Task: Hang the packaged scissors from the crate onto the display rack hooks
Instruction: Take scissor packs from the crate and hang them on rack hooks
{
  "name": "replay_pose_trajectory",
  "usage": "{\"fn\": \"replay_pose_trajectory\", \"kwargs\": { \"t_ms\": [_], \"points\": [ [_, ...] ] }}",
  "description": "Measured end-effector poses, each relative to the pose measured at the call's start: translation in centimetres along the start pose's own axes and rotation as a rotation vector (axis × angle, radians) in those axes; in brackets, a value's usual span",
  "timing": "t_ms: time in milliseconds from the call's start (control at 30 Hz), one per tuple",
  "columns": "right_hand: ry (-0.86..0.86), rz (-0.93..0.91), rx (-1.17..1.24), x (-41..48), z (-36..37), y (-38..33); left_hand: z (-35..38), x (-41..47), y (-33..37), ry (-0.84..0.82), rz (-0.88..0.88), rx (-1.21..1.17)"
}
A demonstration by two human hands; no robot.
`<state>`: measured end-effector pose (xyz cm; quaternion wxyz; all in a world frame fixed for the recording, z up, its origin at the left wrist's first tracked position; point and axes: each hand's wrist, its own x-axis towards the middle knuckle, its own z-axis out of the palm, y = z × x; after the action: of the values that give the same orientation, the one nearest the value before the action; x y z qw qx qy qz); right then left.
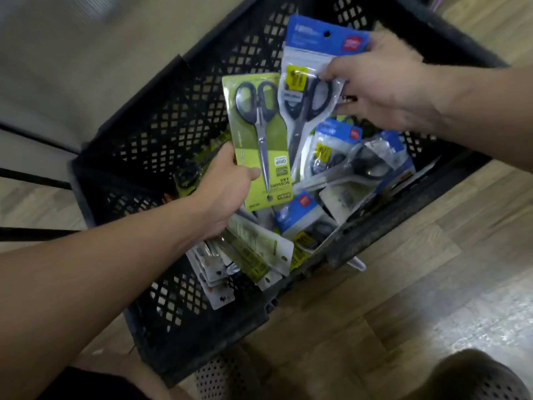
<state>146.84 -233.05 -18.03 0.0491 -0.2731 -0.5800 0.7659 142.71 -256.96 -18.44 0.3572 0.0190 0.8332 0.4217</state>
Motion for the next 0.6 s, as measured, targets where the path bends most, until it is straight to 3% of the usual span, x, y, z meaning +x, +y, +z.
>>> {"fn": "replay_pose_trajectory", "kwargs": {
  "t_ms": [300, 600],
  "points": [
    [-0.024, -0.002, -0.099, 0.6, -0.3, 1.0, 0.0, -0.1, 1.0, 0.048, 0.086, -0.056],
    [0.230, -0.193, -0.093, 0.8, -0.2, 0.2, -0.3, -0.7, 1.5, 0.043, 0.029, -0.125]
  ]
}}
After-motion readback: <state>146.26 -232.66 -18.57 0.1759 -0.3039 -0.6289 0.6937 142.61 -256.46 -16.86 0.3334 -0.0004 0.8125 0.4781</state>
